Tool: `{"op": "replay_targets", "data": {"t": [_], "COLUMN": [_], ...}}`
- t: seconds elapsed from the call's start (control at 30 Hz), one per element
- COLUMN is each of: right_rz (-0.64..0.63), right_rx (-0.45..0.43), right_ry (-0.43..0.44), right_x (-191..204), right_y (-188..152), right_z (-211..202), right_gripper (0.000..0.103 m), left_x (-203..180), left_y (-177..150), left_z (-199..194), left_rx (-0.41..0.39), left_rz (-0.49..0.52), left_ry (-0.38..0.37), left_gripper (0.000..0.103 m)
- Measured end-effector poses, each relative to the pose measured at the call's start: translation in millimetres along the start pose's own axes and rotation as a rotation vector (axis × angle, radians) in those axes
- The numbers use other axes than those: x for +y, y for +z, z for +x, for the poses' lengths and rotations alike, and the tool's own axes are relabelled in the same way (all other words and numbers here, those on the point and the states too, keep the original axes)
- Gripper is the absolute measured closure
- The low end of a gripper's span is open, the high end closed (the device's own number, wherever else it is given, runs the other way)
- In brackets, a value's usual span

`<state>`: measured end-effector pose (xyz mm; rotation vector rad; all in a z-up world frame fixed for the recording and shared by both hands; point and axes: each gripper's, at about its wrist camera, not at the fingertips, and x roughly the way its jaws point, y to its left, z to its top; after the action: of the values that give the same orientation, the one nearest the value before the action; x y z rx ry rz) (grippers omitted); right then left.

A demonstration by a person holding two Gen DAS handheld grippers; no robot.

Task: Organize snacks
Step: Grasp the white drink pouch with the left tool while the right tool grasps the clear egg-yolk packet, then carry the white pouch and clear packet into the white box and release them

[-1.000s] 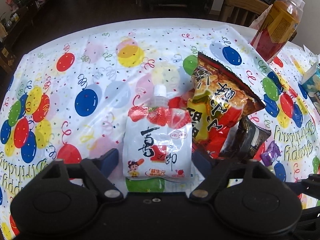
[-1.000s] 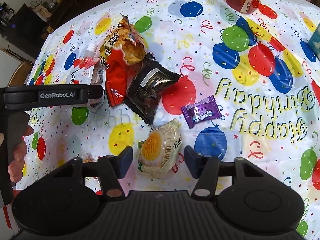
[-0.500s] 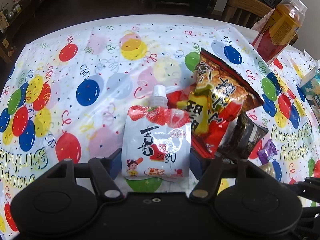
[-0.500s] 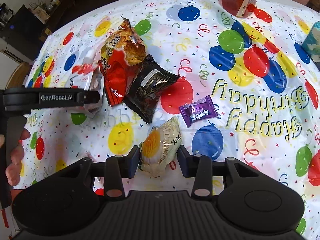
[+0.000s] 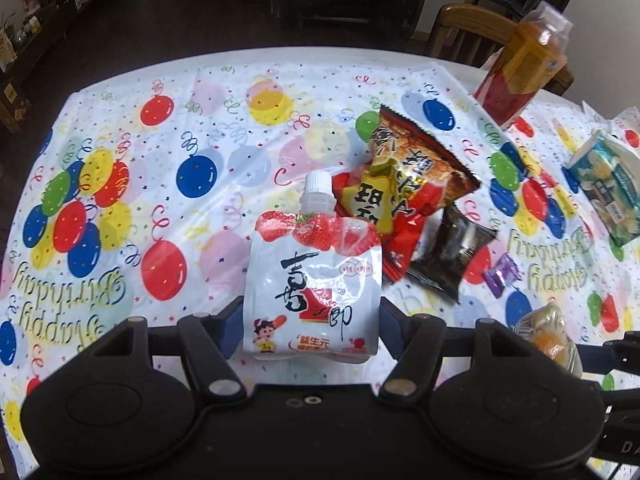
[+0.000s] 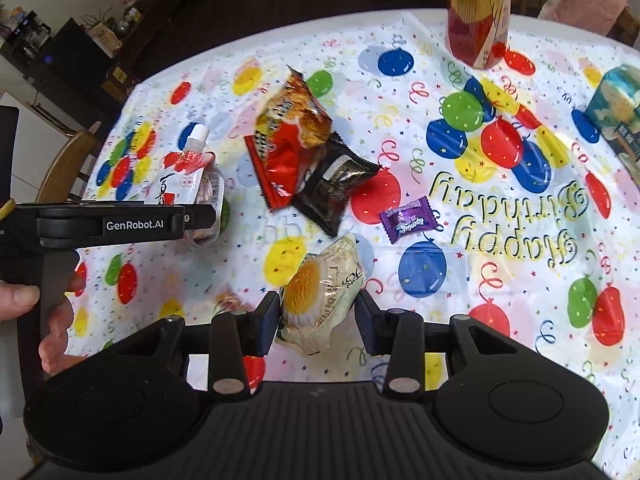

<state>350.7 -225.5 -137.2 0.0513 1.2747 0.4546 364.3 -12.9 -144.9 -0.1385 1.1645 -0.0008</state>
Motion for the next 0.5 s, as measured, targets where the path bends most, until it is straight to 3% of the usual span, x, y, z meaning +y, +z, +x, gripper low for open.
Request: {"op": "replay_targets", "data": {"t": [0.5], "right_rz": [-0.040], "right_rx": [-0.102], "right_ry": [0.017], "right_x": [38], "right_y": [-39], "right_z": [-73], "right_gripper": [0.063], "left_x": [3], "left_y": [-40], "left_z": [-84], "left_rx": [-0.059], "left_rz": [0.033], "left_ry": [-0.036], "left_gripper": [0.038]}}
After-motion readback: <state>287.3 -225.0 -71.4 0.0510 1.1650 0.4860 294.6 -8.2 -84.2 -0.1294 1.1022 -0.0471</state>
